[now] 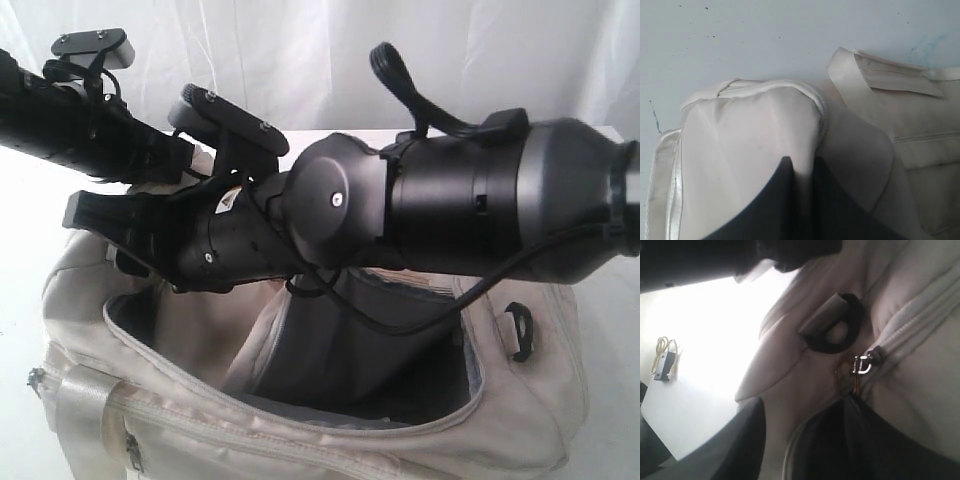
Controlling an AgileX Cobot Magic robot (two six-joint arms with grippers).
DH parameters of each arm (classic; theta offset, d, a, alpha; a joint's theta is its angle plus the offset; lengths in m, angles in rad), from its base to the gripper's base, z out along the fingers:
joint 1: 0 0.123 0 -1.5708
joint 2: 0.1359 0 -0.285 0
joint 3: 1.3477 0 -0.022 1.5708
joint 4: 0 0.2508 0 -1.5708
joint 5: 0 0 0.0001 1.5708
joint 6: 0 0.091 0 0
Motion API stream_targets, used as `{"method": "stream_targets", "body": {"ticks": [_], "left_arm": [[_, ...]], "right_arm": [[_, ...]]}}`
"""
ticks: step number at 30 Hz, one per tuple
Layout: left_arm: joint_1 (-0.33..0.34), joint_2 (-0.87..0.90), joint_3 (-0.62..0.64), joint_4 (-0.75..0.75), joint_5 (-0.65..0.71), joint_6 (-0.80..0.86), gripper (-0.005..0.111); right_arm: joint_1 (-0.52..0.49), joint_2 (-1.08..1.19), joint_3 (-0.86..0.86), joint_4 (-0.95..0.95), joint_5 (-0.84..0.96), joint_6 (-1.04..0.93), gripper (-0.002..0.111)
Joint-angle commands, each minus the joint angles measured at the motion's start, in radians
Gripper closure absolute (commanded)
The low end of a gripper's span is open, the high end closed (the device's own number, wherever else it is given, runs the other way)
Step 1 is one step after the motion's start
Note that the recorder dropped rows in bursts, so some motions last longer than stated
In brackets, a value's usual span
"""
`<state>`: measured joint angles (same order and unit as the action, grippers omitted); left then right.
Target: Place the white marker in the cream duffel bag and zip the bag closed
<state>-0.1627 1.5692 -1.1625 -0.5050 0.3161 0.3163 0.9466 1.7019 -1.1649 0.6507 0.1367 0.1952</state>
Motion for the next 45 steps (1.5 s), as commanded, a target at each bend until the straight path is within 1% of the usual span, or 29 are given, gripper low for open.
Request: {"method": "stream_targets", "body": {"ticks": [1, 12, 17, 20, 22, 26, 31, 35, 39, 42, 45], "left_arm": [[0.004, -0.005, -0.008, -0.003, -0.008, 0.003, 0.106], [0.001, -0.011, -0.008, -0.019, 0.014, 0.003, 0.106], [0.001, -0.037, -0.008, -0.019, 0.038, 0.003, 0.106], [-0.001, -0.05, -0.008, -0.025, 0.053, 0.003, 0.106], [0.0, -0.049, -0.008, -0.034, 0.071, 0.003, 0.106], [-0.013, -0.049, -0.008, -0.034, 0.074, 0.02, 0.106], [-0.031, -0.049, -0.008, -0.034, 0.074, 0.024, 0.106], [-0.03, -0.049, -0.008, -0.034, 0.07, 0.054, 0.106], [-0.03, -0.047, -0.008, -0.034, 0.064, 0.065, 0.106], [-0.03, -0.043, -0.008, -0.034, 0.055, 0.067, 0.106], [-0.03, -0.043, -0.008, -0.034, 0.046, 0.067, 0.106]], "right_arm": [[0.001, 0.028, 0.003, 0.012, -0.033, -0.011, 0.062], [0.001, 0.087, 0.003, 0.013, -0.112, -0.009, 0.062], [-0.003, 0.115, 0.001, 0.013, -0.164, -0.001, 0.068], [-0.009, 0.126, -0.001, 0.013, -0.173, 0.019, 0.068], [-0.013, 0.13, -0.001, 0.013, -0.19, 0.029, 0.072], [-0.019, 0.133, -0.001, 0.013, -0.22, 0.036, 0.088], [-0.02, 0.133, -0.001, 0.011, -0.239, 0.036, 0.1], [-0.02, 0.117, -0.001, 0.011, -0.179, 0.036, 0.104], [-0.02, 0.073, -0.001, 0.003, -0.093, 0.005, 0.104], [-0.02, 0.016, -0.001, 0.003, -0.018, -0.063, 0.104], [-0.02, -0.013, -0.001, 0.003, 0.046, -0.07, 0.104]]}}
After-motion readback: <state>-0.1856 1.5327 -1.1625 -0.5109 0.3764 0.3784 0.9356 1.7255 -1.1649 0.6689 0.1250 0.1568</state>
